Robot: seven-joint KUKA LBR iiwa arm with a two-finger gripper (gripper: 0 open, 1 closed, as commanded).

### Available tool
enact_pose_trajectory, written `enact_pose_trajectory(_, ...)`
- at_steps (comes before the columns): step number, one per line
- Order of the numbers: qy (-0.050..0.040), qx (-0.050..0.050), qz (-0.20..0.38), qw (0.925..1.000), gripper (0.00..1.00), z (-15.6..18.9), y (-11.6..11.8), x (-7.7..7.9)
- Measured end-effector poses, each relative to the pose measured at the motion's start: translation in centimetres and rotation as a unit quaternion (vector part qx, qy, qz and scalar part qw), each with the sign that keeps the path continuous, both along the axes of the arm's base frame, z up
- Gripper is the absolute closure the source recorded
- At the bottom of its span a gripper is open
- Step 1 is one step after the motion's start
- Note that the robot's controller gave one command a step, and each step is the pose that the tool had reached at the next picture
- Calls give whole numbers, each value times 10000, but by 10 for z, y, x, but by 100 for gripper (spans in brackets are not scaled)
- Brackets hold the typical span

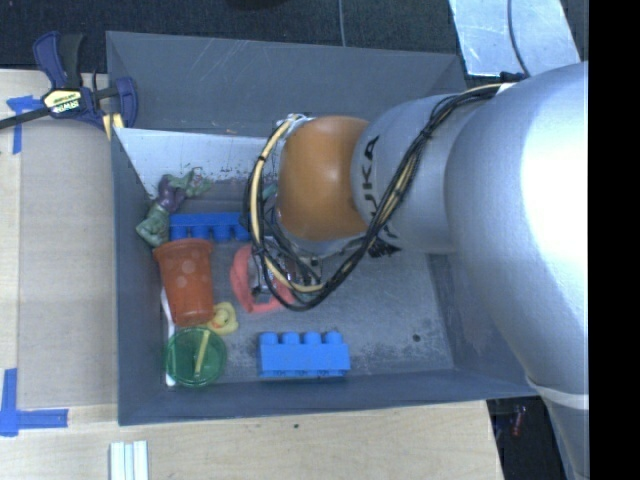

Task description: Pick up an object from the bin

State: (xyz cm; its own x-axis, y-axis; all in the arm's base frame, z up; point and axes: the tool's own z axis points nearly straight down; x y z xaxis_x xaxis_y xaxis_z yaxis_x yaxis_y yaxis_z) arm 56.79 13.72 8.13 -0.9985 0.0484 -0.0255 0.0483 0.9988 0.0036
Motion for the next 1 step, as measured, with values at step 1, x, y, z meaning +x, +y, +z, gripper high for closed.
enact_pose_trajectory(1,-57,0,333,9994,0,-10,-1,2)
